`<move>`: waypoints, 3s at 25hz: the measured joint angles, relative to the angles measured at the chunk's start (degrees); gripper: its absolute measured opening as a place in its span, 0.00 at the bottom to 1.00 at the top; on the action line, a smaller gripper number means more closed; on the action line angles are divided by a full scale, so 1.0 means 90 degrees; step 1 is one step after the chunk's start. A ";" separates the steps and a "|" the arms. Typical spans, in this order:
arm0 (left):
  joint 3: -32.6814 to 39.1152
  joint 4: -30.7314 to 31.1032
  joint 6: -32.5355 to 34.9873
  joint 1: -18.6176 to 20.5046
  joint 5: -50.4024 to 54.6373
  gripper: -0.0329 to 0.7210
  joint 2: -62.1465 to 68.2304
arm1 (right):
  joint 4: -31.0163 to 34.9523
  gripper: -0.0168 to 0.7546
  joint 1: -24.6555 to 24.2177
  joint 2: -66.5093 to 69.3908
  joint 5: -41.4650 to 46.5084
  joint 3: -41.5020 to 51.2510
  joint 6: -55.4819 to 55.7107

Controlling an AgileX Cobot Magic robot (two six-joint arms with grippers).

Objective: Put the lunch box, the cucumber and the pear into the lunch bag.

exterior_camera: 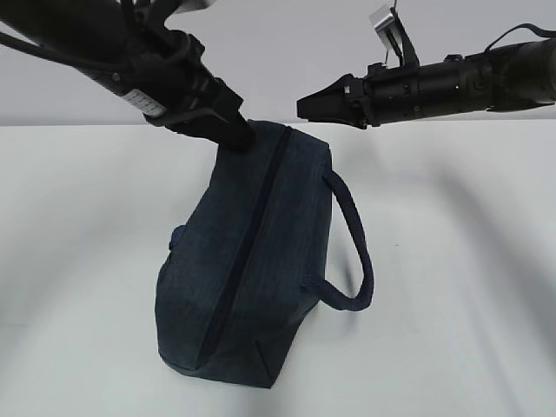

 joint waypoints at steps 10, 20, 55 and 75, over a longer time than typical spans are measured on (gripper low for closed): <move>0.0000 0.0173 -0.0104 0.0253 -0.0444 0.09 0.0141 | -0.0820 0.45 0.0000 -0.0504 0.0043 -0.0004 0.0160; 0.0000 -0.0264 -0.0232 0.0764 -0.0528 0.61 0.0141 | -0.1328 0.46 0.0120 -0.1375 0.0688 -0.0015 0.1163; 0.0000 0.0618 -0.0890 0.1982 0.1910 0.65 -0.1278 | -0.1328 0.40 -0.0060 -0.1519 0.3859 -0.0015 0.1779; 0.0000 0.0612 -0.0891 0.1982 0.1635 0.64 -0.1278 | 0.2691 0.39 -0.0145 -0.1519 1.0453 0.0276 -0.3360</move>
